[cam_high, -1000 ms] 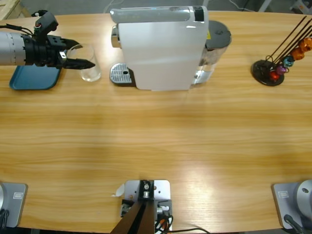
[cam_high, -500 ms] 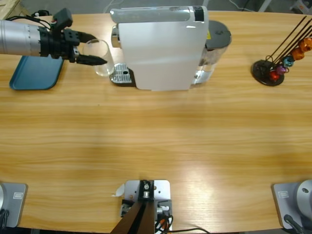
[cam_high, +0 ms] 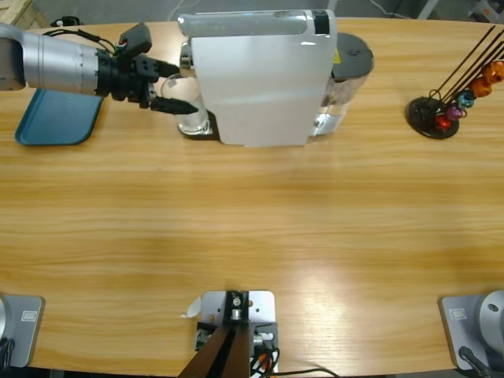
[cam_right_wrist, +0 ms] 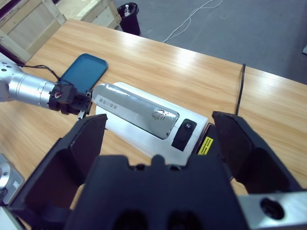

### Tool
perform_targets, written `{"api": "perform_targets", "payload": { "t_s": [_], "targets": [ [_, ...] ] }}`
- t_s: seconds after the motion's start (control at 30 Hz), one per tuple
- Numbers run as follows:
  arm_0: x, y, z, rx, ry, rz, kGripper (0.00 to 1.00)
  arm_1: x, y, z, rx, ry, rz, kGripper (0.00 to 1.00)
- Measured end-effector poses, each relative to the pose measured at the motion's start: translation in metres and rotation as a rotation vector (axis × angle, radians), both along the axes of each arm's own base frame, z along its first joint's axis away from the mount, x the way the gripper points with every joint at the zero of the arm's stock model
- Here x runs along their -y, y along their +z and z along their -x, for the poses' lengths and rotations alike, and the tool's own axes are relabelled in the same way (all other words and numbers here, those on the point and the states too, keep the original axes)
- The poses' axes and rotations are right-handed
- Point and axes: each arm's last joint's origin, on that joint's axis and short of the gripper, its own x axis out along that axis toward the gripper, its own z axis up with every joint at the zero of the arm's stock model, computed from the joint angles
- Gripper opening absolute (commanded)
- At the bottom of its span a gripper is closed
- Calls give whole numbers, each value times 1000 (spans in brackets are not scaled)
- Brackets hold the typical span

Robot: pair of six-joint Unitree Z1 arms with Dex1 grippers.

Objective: Pour coffee

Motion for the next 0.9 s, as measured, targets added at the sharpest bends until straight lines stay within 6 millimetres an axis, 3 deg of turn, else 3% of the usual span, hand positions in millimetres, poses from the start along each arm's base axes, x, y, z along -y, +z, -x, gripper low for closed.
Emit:
{"api": "perform_targets", "payload": {
  "t_s": [0.1,0.17,0.23,0.7,0.77,0.8,0.9],
  "targets": [
    [2,-3,-6,-10,6,3,293,0,-2,0,-3,0,3,1000],
    [3,-3,-8,-11,10,4,434,0,-3,0,-2,0,2,1000],
    [4,-2,-10,-8,14,4,653,0,-2,0,1,0,-1,1000],
    [3,-4,-9,-28,29,5,675,0,-2,-1,3,0,-2,1000],
    [3,-5,-9,-29,29,5,931,0,-2,-1,3,0,-2,1000],
    [3,-5,-9,-30,30,5,981,0,-2,-1,2,0,-2,1000],
    [4,-5,-9,-30,41,-2,996,0,-2,-1,2,0,-2,1000]
  ]
}}
